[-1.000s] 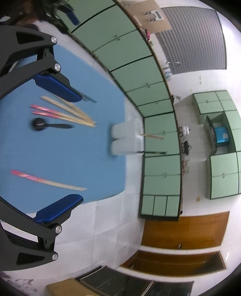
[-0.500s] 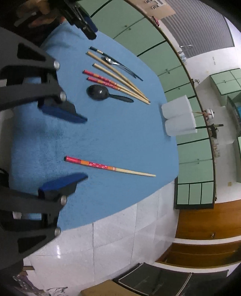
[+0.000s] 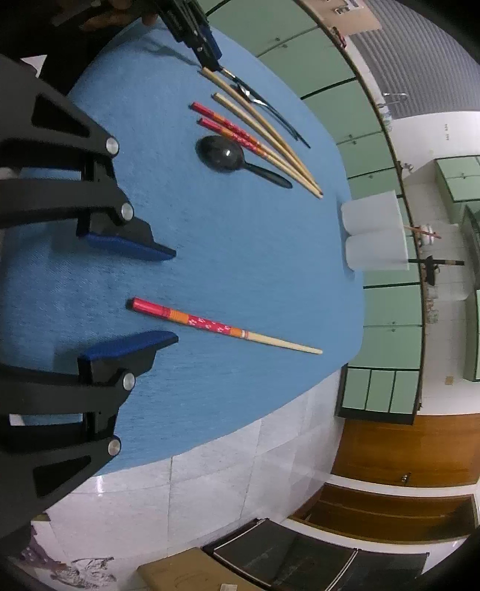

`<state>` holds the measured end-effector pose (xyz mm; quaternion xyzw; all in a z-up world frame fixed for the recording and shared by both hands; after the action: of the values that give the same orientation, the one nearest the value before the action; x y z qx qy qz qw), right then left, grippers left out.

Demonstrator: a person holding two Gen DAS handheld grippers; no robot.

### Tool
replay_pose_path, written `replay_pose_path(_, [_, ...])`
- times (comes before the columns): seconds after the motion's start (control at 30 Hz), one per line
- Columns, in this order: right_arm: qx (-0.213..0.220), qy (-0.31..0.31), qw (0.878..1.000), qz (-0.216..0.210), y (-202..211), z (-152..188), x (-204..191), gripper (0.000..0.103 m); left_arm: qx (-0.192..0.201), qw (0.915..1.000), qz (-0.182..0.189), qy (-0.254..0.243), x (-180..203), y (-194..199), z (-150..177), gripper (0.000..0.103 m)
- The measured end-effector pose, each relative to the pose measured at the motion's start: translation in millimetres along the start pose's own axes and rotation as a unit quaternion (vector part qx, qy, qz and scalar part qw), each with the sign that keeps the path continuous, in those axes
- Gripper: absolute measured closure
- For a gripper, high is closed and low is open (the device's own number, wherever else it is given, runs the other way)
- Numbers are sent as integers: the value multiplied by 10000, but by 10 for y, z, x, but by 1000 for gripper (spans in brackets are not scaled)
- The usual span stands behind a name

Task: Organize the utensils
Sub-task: 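Grasp the silver spoon with the left tool while the right tool grasps the red-patterned chopstick, then lift the spoon and chopstick and carry both toward the white holder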

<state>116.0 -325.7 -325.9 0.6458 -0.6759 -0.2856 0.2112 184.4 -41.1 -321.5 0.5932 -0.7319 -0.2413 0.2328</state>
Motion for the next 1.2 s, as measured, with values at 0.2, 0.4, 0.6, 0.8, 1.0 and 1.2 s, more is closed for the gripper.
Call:
replay_pose_path(0.2, [26, -186, 9998, -53, -21, -33, 109, 97, 45, 9999, 142, -8, 58, -41, -46, 96])
replay_pose_path(0.4, [166, -211, 9995, -151, 191, -187, 94, 97, 101, 9997, 195, 123, 13, 85, -158, 97])
replay_pose_path(0.6, [426, -105, 9989, -190, 561, -630, 95, 97, 569, 9980, 212, 173, -43, 474, -562, 97])
replay_pose_path(0.8, [202, 208, 9984, -493, 762, -963, -30, 97, 1134, 9932, 254, 36, -81, 844, -1076, 97])
replay_pose_path(1.0, [-505, 897, 9907, -886, 779, -1382, -104, 97, 1498, 9874, 423, -291, -103, 976, -1640, 97])
replay_pose_path(1.2, [-583, 1093, 9880, -927, 653, -1621, -102, 97, 1731, 9834, 443, -323, -114, 1005, -1931, 97])
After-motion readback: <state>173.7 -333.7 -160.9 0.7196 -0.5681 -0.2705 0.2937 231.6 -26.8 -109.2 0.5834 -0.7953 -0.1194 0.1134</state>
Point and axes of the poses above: each gripper's, at about its wrist camera, not at the fingertips, and y roughly against the way its jaws point, x to its right, z to its underside, the point moved 4 cm from there along -y, roughly the way its jaws point, and after that the axes turned 4 degrees about x, right-handed, at the moved point
